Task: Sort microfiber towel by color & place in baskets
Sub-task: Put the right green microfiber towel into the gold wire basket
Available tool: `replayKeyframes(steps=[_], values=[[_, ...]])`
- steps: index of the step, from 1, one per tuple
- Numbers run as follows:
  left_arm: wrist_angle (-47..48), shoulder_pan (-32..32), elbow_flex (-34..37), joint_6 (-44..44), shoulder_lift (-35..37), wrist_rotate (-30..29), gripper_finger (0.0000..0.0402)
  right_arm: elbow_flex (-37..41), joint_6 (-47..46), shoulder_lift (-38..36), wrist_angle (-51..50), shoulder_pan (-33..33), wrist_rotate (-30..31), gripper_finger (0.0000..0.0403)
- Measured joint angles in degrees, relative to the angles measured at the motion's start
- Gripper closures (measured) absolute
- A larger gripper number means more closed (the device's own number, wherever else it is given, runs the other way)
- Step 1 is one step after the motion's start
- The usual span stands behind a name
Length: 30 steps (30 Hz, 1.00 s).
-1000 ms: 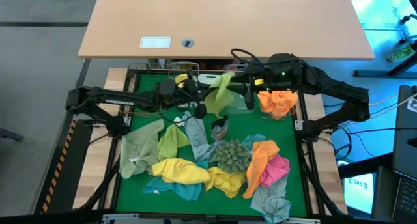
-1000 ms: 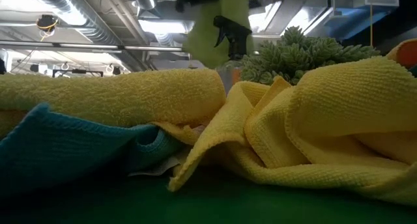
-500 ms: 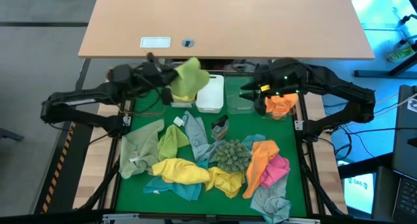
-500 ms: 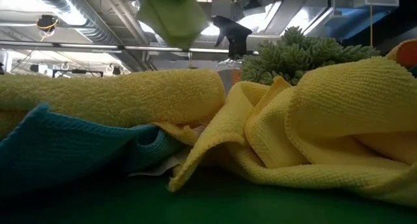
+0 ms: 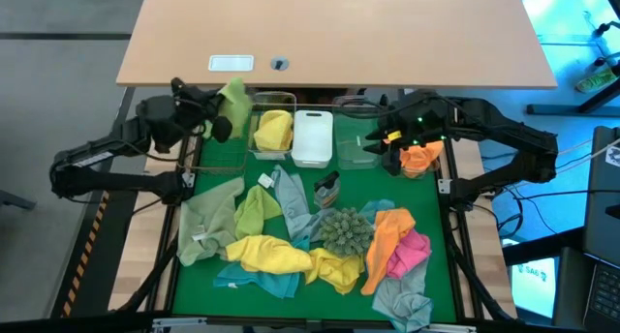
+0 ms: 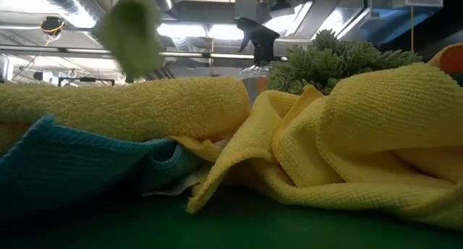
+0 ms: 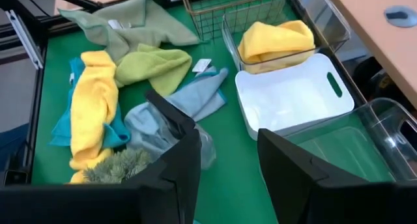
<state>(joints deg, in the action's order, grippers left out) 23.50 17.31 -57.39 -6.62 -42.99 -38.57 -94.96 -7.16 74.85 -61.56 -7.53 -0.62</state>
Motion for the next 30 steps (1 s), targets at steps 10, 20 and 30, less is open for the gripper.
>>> replayKeyframes(steps=[10, 20, 30], values=[[19.94, 2.91, 5.62, 15.78, 0.25, -1.13, 0.0398, 0.00, 0.00, 0.02, -0.04, 0.00, 0.00, 0.0251], [19.76, 3.68, 16.95, 22.77, 0.27, -0.94, 0.0398, 0.00, 0.00, 0.02, -0.54, 0.00, 0.00, 0.0251], [19.47, 3.68, 26.08, 30.29, 0.27, -0.75, 0.0398, 0.00, 0.00, 0.02, -0.54, 0.00, 0.00, 0.0251]])
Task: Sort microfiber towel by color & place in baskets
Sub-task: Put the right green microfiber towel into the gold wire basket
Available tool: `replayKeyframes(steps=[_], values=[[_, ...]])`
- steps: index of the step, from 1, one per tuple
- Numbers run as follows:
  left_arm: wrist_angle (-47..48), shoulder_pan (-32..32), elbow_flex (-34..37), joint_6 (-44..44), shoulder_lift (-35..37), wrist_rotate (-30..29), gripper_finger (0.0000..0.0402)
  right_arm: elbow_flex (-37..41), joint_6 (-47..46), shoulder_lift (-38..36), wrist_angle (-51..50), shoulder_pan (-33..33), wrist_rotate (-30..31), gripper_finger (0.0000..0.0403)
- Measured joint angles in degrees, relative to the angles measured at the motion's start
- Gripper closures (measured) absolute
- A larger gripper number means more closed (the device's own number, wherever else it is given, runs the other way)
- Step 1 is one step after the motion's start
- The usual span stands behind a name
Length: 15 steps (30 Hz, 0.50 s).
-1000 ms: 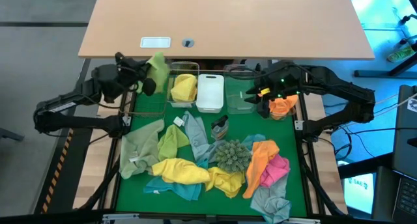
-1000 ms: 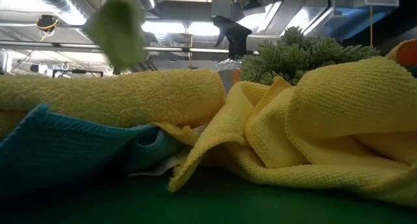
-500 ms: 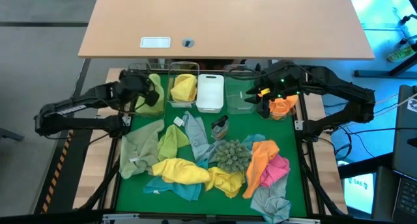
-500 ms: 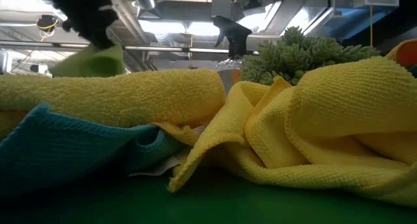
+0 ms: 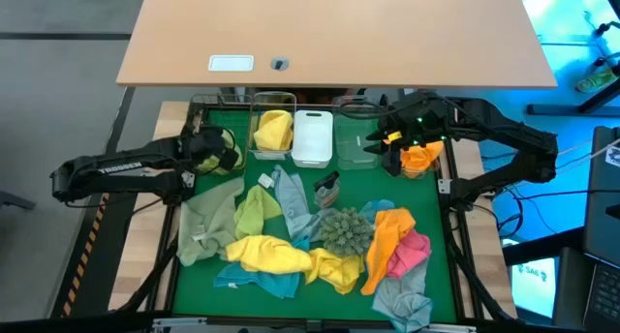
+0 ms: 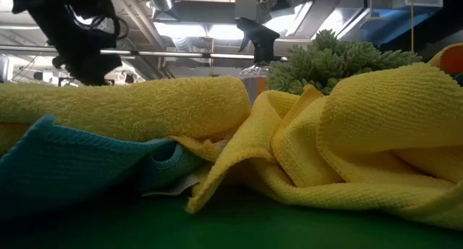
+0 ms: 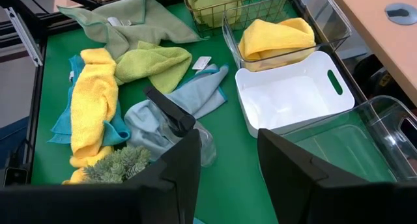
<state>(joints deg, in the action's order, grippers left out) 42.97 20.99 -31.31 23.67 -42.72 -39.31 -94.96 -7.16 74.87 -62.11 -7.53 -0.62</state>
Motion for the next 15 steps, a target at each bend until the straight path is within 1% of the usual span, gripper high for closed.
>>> replayKeyframes(steps=[7, 15], values=[[-0.23, 0.00, 3.26, 3.32, -0.02, 0.00, 0.0398, 0.00, 0.00, 0.00, 0.00, 0.00, 0.00, 0.0251], [-0.25, 0.00, 3.82, 4.50, 0.00, 0.00, 0.0395, 0.00, 0.00, 0.00, -0.02, 0.00, 0.00, 0.0251]])
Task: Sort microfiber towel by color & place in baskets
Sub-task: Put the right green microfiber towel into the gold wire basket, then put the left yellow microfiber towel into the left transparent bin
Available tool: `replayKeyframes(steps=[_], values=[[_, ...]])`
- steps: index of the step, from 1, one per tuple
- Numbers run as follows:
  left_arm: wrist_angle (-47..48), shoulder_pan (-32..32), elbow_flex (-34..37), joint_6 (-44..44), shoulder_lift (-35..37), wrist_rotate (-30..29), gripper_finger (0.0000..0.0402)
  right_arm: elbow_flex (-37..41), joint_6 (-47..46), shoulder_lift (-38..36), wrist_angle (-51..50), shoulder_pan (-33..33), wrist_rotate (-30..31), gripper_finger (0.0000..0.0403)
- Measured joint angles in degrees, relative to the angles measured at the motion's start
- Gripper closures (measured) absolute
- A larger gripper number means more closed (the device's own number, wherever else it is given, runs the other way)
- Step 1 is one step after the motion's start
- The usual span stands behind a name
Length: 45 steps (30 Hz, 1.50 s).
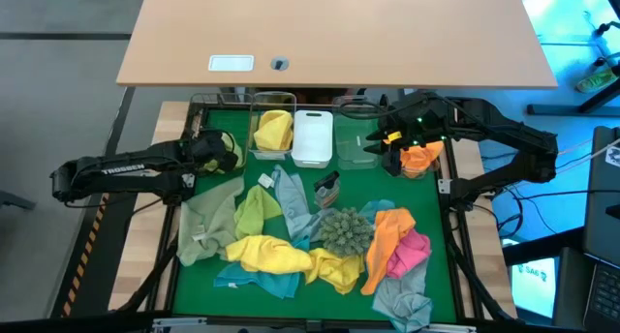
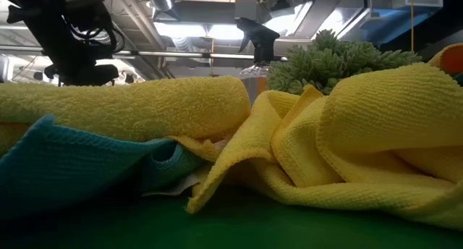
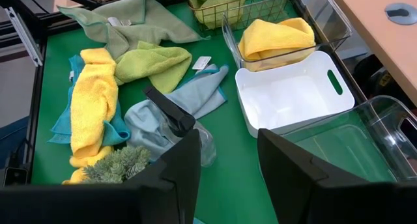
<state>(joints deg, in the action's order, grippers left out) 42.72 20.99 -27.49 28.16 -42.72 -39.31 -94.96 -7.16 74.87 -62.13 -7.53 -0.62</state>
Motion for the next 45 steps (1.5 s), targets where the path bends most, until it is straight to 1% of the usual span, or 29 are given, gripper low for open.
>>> replayKeyframes(steps=[3, 6, 12, 17, 22, 27, 31, 34, 36, 39, 42, 45], values=[[0.02, 0.00, 0.00, 0.00, 0.00, 0.00, 0.0379, 0.00, 0.00, 0.00, 0.00, 0.00, 0.00, 0.0251], [0.29, 0.00, -0.55, -0.02, -0.02, 0.00, 0.0352, 0.00, 0.00, 0.00, 0.00, 0.00, 0.00, 0.0251], [0.24, 0.00, -3.87, -0.21, -0.02, -0.37, 0.0287, 0.00, 0.00, 0.00, 0.00, 0.00, 0.00, 0.0251], [0.35, 0.00, -7.67, -0.37, 0.00, -0.43, 0.0249, 0.00, 0.00, 0.00, 0.00, 0.00, 0.00, 0.0251], [0.55, 0.00, -12.33, -4.72, -0.01, -0.34, 0.0232, 0.00, 0.00, 0.00, -0.10, 0.00, -0.02, 0.0251], [0.57, 0.00, -17.36, -7.40, 0.00, -0.20, 0.0230, 0.00, -0.02, 0.00, -1.33, 0.00, 0.00, 0.0251], [0.62, 0.00, -20.91, -7.75, 0.00, 0.50, 0.0230, 0.00, -0.01, 0.00, -1.90, 0.00, 0.00, 0.0251], [4.21, 0.73, -22.53, -6.92, 0.01, 2.48, 0.0230, 0.00, -0.07, 0.00, -2.44, 0.00, -0.02, 0.0251], [8.73, 1.75, -22.80, -3.73, 0.00, 4.74, 0.0230, 0.00, -0.13, 0.00, -2.49, 0.00, 0.00, 0.0251], [17.01, 3.60, -22.82, 2.20, 0.00, 9.04, 0.0230, 0.00, -0.17, 0.00, -2.47, 0.00, -0.01, 0.0251], [24.72, 5.27, -22.82, 7.24, 0.00, 14.64, 0.0230, 0.00, -0.22, 0.00, -2.45, 0.00, -0.02, 0.0251], [29.07, 6.21, -22.82, 10.11, 0.00, 19.03, 0.0230, 0.00, -0.24, 0.00, -2.45, 0.00, 0.00, 0.0251]])
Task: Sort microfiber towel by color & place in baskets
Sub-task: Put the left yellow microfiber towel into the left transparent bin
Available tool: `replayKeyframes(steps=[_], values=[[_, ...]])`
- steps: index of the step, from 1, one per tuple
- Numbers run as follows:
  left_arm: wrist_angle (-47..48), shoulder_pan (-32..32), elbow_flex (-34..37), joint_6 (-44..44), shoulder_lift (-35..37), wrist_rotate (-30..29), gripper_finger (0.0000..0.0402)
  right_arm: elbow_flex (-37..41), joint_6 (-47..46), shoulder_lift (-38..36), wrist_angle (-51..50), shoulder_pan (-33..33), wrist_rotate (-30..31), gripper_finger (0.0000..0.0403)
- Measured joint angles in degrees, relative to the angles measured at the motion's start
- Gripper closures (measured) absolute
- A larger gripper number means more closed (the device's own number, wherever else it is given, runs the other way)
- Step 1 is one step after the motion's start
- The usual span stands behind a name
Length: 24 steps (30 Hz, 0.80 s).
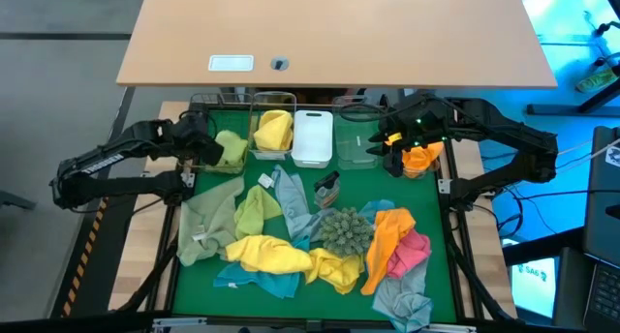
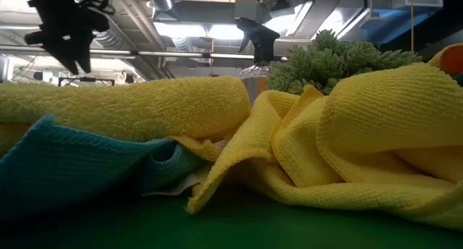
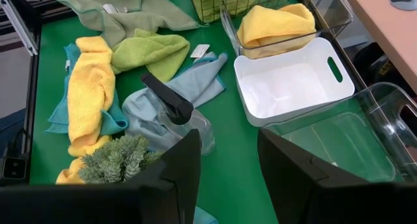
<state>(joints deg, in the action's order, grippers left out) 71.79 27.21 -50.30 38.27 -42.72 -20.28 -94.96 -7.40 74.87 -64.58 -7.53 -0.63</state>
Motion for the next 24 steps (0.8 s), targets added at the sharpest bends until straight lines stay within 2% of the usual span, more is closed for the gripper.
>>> replayKeyframes(steps=[6, 11, 15, 18, 24], values=[[-0.40, 0.17, 0.00, 0.16, 0.00, 6.49, 0.0230, 0.00, 0.00, 0.00, 0.00, 0.00, 0.00, 0.0251], [-3.71, 0.03, 0.00, -5.14, 0.00, 15.48, 0.0230, 0.00, 0.00, 0.00, 0.00, 0.00, -0.02, 0.0251], [-8.11, -1.62, 0.00, -5.80, 0.00, 22.13, 0.0230, 0.00, 0.00, 0.00, 0.00, 0.00, -0.02, 0.0251], [-12.17, -3.92, 0.00, -5.87, 0.00, 24.25, 0.0230, 0.00, 0.00, 0.00, -0.02, 0.00, -0.02, 0.0251], [-22.00, -11.88, 0.00, -5.82, -0.07, 24.40, 0.0230, 0.00, 0.00, 0.00, -2.02, 0.00, -0.02, 0.0251]])
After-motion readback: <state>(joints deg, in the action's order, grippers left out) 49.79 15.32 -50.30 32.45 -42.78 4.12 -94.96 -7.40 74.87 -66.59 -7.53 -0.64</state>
